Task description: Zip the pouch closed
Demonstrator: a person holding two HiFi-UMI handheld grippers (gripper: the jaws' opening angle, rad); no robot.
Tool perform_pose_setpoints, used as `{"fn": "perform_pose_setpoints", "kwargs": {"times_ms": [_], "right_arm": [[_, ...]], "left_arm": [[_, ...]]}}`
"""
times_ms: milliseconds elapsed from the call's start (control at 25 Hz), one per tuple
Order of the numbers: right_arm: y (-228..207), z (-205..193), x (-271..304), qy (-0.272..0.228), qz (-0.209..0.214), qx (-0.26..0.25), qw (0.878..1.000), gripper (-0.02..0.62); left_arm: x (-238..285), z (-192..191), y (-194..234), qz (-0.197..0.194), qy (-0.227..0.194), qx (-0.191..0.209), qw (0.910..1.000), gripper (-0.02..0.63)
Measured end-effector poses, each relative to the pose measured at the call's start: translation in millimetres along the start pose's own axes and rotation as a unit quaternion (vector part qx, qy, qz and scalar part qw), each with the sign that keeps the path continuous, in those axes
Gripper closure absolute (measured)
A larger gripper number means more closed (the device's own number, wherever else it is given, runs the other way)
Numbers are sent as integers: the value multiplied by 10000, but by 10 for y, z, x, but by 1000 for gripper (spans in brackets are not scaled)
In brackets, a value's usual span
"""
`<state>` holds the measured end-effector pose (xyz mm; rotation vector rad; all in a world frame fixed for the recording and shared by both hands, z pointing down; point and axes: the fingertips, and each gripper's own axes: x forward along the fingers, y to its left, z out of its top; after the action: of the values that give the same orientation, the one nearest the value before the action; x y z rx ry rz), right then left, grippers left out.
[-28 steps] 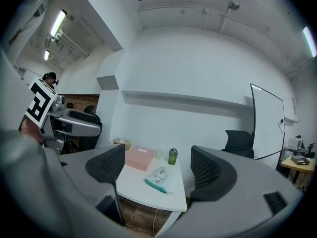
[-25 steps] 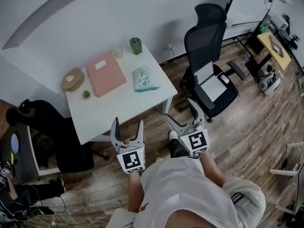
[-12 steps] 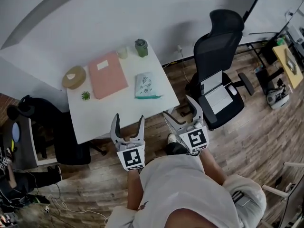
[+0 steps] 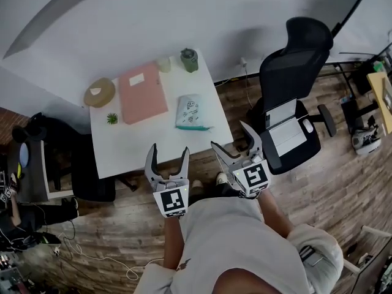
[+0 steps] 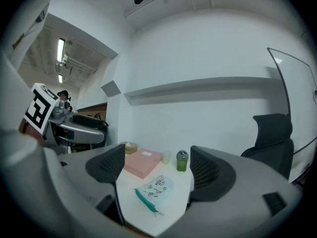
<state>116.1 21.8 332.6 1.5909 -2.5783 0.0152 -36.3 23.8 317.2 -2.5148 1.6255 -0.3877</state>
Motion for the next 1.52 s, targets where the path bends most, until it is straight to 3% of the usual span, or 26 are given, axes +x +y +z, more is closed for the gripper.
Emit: {"fn": "perform_pose_setpoints", "kwargs": {"times_ms": [200,520,840,1200,1520], "right_arm": [[-73,-171,227,208,174,99,9996,192],[-236,-388,637,495,19,85,9987,196],[-275,-670,1158,1029,198,-245,9942,216],[-454,-1199,1427,1854,71,-179,9825,250],[-564,-1650,1453,2461,368,-256,9682,274]], "left_arm": [[238,-137,17,-52,201,-61,9998,236],[699,-373,165,-327,277,-231,9988,236],[1177,-671,355,-752,444,-355,9955,238],[1534,-1096,340,-1309,785,-548,9868,265],[1664,-1464,122,-1519,1235,-824,9772,296]]}}
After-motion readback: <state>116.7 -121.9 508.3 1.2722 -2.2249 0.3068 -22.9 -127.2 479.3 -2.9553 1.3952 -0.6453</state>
